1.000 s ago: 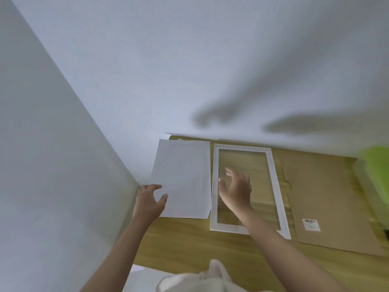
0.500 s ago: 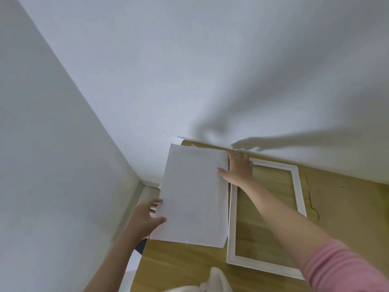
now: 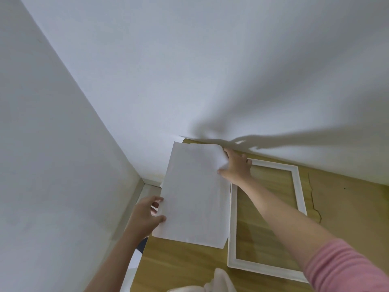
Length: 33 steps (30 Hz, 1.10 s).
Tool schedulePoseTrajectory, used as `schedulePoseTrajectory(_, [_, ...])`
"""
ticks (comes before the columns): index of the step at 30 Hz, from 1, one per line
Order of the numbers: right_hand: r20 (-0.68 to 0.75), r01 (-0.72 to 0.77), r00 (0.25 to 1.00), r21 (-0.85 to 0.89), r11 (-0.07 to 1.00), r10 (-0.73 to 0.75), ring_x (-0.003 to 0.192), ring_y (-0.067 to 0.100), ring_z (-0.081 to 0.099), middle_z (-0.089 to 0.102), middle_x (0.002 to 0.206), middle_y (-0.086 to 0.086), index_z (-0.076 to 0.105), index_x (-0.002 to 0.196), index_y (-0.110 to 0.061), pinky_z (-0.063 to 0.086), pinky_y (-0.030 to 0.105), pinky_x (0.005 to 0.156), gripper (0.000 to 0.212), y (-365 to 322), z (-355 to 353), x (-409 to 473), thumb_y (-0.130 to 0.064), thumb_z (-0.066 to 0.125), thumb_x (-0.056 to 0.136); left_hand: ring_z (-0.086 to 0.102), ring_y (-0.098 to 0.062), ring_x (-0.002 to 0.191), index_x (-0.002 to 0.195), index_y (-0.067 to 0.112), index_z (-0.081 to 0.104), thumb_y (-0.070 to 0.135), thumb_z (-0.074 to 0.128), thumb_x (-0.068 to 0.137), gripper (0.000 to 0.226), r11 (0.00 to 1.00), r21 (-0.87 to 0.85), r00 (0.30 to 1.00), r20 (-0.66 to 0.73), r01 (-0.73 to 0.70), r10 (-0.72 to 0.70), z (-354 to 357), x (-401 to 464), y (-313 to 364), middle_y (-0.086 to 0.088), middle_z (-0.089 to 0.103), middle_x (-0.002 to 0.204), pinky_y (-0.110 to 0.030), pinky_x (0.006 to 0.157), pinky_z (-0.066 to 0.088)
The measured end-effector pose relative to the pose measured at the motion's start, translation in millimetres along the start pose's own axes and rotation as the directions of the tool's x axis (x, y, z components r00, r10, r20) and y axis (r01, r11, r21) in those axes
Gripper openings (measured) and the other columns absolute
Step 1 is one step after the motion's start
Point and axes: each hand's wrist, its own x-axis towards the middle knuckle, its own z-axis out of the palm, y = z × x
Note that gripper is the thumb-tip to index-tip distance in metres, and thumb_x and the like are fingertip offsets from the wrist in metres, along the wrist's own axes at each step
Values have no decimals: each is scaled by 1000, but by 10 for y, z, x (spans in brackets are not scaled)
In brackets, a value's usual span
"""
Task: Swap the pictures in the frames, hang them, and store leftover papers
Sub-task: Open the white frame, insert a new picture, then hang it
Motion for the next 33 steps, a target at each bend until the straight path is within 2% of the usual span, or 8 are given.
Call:
schedulePoseTrajectory(2, [-55,13,998,103,995,-7,102,27,48,55,103,-3,39,132,-28,26,37,85,64,-15,6,-33,-18,62,73,59,-6,72,108,18,63,7,76,69,43,1000,-20,1000,-21,-2,2,-11,-4,18,7,59,88,-11,60,41])
schedulePoseTrajectory(5, [-110,60,994,324,944,-26,90,22,54,47,86,-7,41,137,-23,41,37,87,62,-5,1,-70,-8,56,79,58,-8,70,104,19,64,4,75,70,39,997,-74,999,-50,-15,11,-54,-6,68,4,60,84,-12,62,43])
schedulePoseTrajectory(8, [-169,77,986,514,855,13,69,17,47,43,75,-3,47,131,-18,46,31,66,54,-50,-92,-106,-5,60,80,57,-8,68,102,19,63,1,74,71,38,992,-122,997,-77,-34,25,-147,-5,161,0,61,85,-14,62,45])
schedulePoseTrajectory(13, [-288,98,948,667,739,135,64,8,51,50,73,-6,56,117,-12,41,6,51,42,-163,-314,-149,-4,68,77,60,-11,68,103,19,66,2,75,71,37,985,-143,983,-168,-95,70,-391,-36,374,3,66,88,-13,61,45])
schedulePoseTrajectory(24, [-452,170,872,639,750,188,72,14,52,59,81,3,66,108,-6,37,-2,61,33,354,-591,-575,-6,74,76,62,-6,62,103,19,67,9,79,68,38,971,-187,985,-113,-150,130,-144,-441,727,6,67,92,-17,59,50])
schedulePoseTrajectory(27, [-442,136,874,620,772,201,76,16,56,61,84,2,67,108,-7,39,6,66,32,710,-627,-741,-8,75,77,62,-8,63,106,19,65,11,79,68,42,973,-166,986,-65,-161,153,185,-560,853,9,65,92,-22,61,52])
schedulePoseTrajectory(29, [-436,109,876,595,796,205,78,16,57,64,86,4,68,106,-6,40,16,70,30,968,-657,-833,-7,75,77,62,-3,63,107,20,64,13,79,68,42,976,-143,986,-32,-167,164,431,-640,951,11,63,92,-17,59,50])
schedulePoseTrajectory(33, [-379,38,899,567,823,220,79,16,56,66,91,8,69,105,-6,41,19,75,28,1442,-706,-954,-7,74,77,59,2,62,107,20,64,13,78,69,41,988,-100,992,2,-122,123,905,-783,1120,13,62,92,-10,58,46])
